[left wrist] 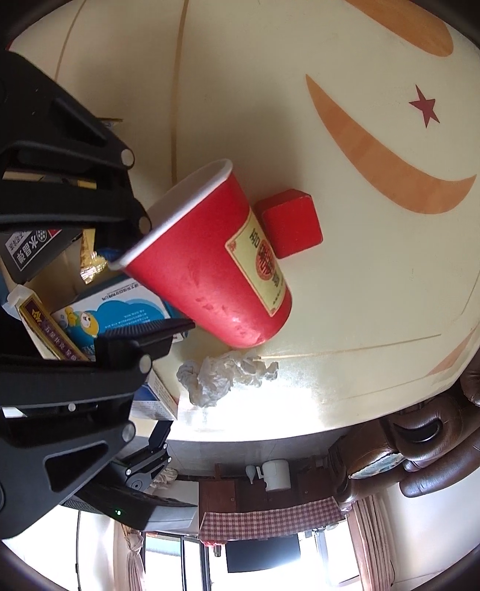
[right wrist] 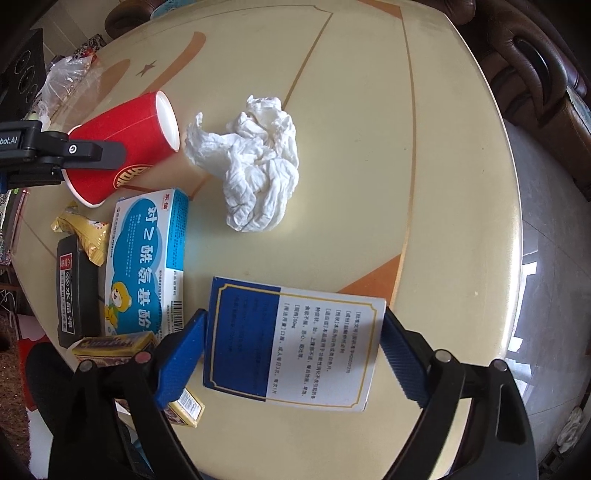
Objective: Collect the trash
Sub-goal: 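Grasp the red paper cup with the left tool while the right tool grasps the blue-and-white card box, then carry the red cup and the card box down over the pink trash bin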
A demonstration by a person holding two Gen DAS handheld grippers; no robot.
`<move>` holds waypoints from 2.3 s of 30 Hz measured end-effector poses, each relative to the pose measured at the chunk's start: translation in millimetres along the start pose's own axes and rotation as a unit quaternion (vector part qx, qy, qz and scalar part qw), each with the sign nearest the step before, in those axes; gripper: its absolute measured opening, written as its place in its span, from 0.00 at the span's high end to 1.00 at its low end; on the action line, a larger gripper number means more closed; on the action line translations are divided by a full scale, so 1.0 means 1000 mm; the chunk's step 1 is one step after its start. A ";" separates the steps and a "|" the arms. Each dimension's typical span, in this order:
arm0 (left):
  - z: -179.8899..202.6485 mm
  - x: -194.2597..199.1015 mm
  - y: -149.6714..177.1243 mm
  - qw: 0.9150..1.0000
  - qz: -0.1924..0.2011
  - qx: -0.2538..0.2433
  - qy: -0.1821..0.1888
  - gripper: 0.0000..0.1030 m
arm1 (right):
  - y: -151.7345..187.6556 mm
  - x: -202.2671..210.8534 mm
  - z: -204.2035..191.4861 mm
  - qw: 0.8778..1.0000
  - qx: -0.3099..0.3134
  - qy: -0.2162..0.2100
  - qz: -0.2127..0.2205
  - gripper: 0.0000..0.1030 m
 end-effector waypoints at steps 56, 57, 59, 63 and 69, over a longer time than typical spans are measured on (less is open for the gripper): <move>0.054 0.156 0.110 0.971 0.191 -0.102 -0.100 0.94 | 0.047 0.149 -0.066 0.989 0.043 0.027 0.136 0.16; 0.055 0.160 0.116 0.970 0.195 -0.105 -0.101 0.94 | 0.051 0.155 -0.071 0.989 0.047 0.026 0.140 0.16; 0.057 0.167 0.128 0.968 0.201 -0.109 -0.101 0.94 | 0.059 0.163 -0.079 0.988 0.052 0.029 0.146 0.16; 0.066 0.177 0.151 0.961 0.217 -0.122 -0.117 0.94 | 0.076 0.181 -0.099 0.985 0.066 0.029 0.159 0.16; 0.077 0.185 0.187 0.956 0.228 -0.144 -0.115 0.94 | 0.105 0.201 -0.124 0.980 0.084 0.031 0.176 0.16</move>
Point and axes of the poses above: each gripper's, at about its wrist camera, not at the fingertips, and x roughly against the way its jaws point, z to its right, y to its underside, the point moved 1 cm from there along -x, roughly the way its jaws point, and after that the axes turned 12 degrees about -y, right-handed, at the moved point
